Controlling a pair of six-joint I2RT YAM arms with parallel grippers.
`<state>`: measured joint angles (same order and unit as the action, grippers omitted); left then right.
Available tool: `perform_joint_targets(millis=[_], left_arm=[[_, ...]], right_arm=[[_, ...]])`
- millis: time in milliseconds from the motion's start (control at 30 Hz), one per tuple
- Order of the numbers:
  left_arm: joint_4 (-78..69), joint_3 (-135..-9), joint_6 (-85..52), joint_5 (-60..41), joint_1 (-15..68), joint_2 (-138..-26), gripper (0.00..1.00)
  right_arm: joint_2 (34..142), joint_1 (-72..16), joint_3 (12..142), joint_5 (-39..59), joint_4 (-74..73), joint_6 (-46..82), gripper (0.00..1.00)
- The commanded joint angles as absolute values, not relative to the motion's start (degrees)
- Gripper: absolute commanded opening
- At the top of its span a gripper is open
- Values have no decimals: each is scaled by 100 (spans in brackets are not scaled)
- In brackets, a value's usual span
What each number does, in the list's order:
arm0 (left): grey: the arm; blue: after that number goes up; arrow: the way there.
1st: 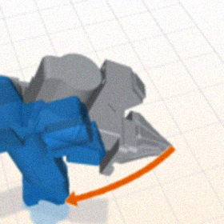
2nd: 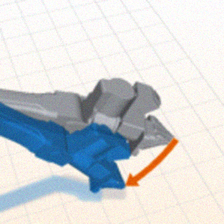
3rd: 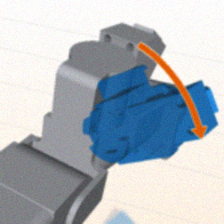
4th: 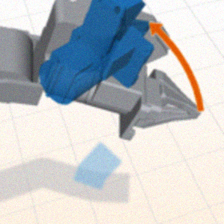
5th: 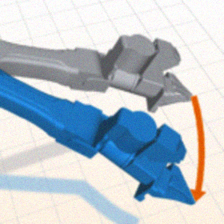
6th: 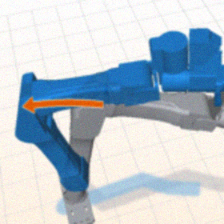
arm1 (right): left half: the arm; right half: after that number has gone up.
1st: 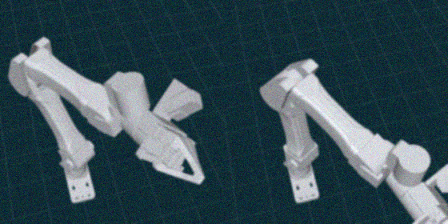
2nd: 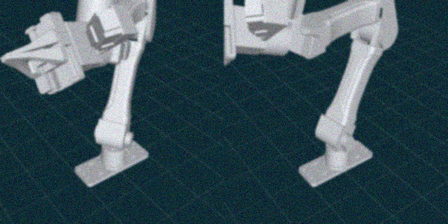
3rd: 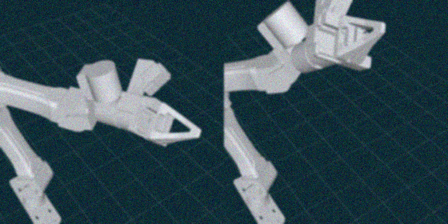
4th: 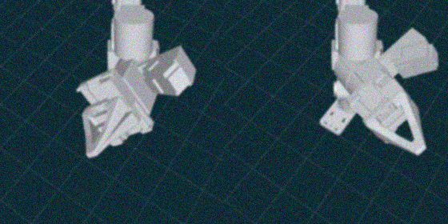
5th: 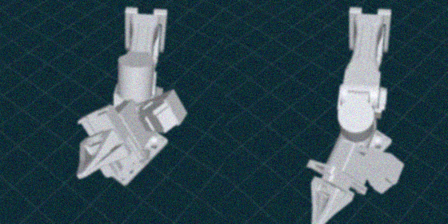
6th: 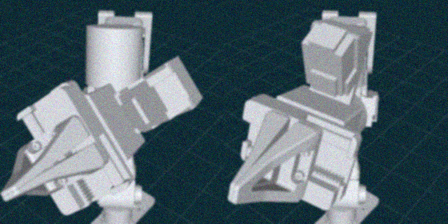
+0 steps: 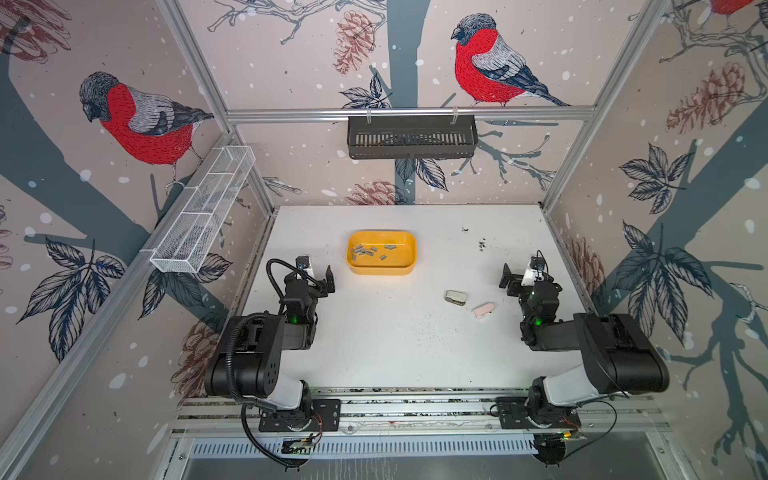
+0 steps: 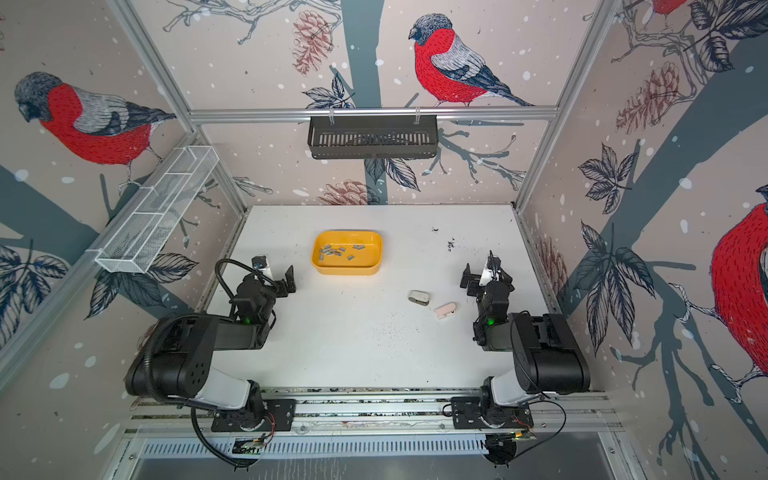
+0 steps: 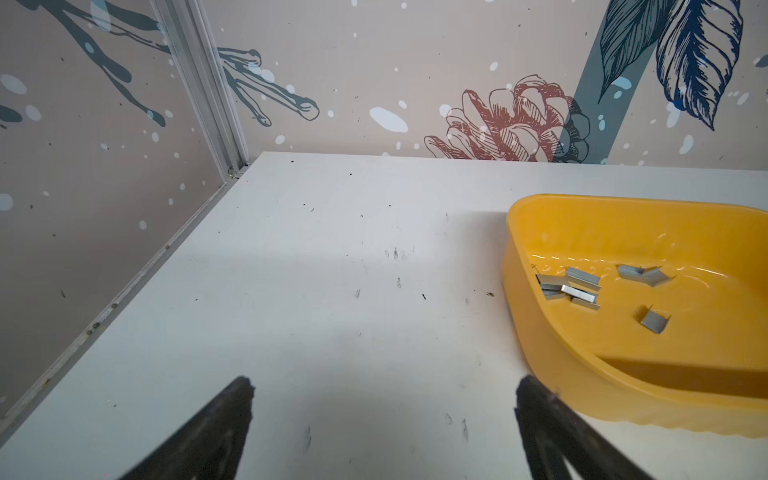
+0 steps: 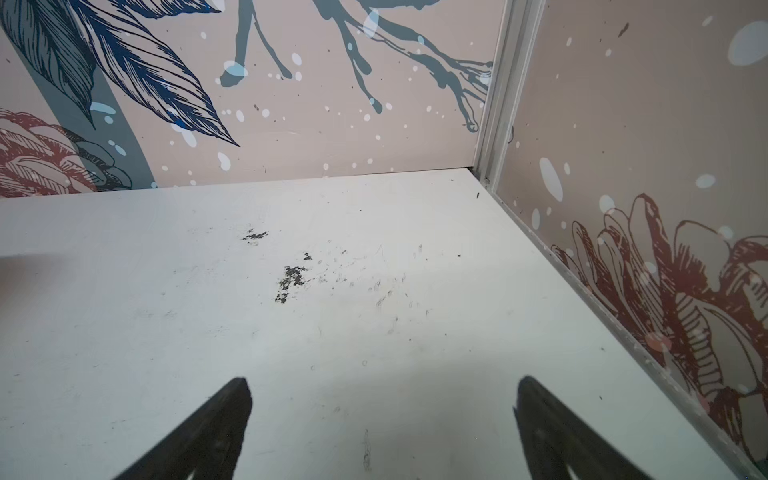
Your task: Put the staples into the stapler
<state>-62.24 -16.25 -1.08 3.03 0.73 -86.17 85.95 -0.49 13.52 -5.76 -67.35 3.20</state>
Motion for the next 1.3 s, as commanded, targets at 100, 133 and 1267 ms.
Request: perform_joint_targets(millis=[100,133,1267], left_arm=[[-6364,-1634,-70,272,62,-8596,98],[-6363,-1635,-70,277,62,-8596,98],[-6385,-1611,-62,266,54,-8578,98]], right_arm=[[8585,-61,1354,-536,-6812,369,100],[8583,-62,1354,-536,-6812,370,100],[8562,13,1301,-586,-6892,485,99]])
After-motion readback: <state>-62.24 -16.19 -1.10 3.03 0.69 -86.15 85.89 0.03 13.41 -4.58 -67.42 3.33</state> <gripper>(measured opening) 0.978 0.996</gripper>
